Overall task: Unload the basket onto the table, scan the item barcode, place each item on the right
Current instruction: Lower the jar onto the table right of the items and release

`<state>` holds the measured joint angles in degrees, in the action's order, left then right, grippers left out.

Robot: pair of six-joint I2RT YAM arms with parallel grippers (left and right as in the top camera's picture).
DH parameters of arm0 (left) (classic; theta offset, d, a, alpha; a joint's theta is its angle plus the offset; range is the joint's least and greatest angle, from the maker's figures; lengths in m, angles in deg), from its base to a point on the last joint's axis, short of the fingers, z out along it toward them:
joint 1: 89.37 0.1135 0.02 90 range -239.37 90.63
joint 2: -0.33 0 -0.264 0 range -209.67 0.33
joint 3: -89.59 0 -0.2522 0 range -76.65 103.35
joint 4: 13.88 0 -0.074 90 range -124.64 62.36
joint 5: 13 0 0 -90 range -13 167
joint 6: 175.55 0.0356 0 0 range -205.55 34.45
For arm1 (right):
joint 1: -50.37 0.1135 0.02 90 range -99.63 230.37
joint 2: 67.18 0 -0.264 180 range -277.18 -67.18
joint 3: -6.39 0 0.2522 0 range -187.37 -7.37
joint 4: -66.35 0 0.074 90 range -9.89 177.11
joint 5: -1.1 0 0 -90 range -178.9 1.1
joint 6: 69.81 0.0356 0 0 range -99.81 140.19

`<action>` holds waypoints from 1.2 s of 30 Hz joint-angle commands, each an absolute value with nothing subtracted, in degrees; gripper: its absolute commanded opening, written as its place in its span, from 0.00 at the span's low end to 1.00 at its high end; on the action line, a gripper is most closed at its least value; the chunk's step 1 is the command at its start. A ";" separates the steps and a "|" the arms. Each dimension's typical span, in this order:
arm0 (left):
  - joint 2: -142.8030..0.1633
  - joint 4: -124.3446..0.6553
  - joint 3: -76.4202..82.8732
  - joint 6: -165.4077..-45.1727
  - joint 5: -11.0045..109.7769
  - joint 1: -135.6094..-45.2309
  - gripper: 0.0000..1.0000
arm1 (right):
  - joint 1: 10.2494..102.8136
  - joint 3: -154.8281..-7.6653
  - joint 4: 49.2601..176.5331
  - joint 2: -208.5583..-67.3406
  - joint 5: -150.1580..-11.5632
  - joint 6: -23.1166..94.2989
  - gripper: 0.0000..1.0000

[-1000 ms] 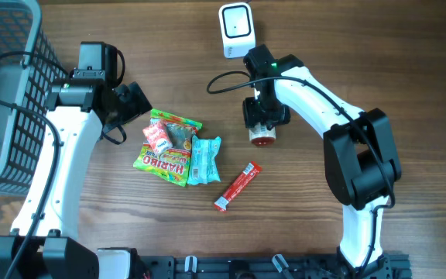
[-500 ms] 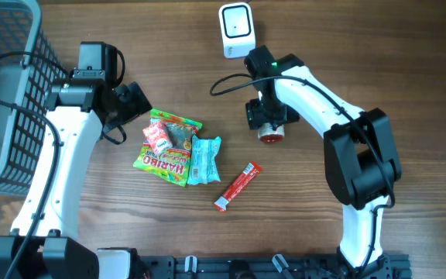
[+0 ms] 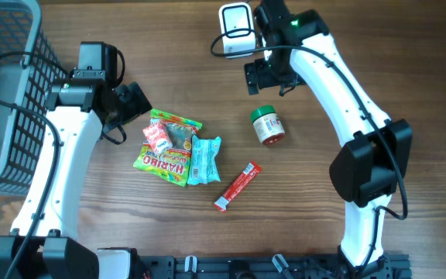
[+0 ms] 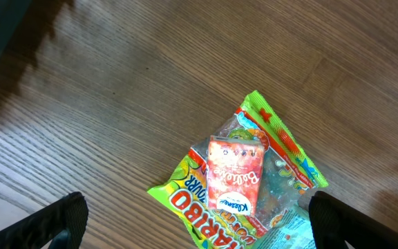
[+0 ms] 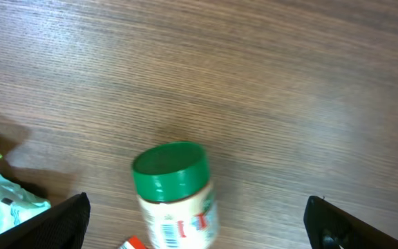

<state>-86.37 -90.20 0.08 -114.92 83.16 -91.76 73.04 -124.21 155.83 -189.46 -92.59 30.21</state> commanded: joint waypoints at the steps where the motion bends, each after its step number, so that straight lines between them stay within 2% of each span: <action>1: -86.74 -90.05 0.08 -114.26 83.53 -91.48 1.00 | 73.00 -125.12 156.75 -189.11 -92.32 26.28 0.99; 9: -86.74 -90.05 0.08 -114.26 83.50 -91.48 1.00 | 73.00 -124.95 159.33 -190.46 -87.54 28.38 0.82; 16: -86.74 -90.05 0.08 -114.26 83.53 -91.48 1.00 | 73.00 -119.64 156.73 -190.53 -87.56 27.66 0.83; 31: -86.74 -90.05 0.08 -114.26 83.53 -91.48 1.00 | 73.07 -101.17 140.62 -190.53 -86.66 25.67 0.85; 36: -86.74 -90.05 0.08 -114.26 83.53 -91.48 1.00 | 73.07 -98.42 137.74 -190.53 -86.69 25.71 0.79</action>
<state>-86.37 -90.23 0.08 -114.92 83.16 -91.76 72.87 -99.53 138.50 -189.65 -87.43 26.15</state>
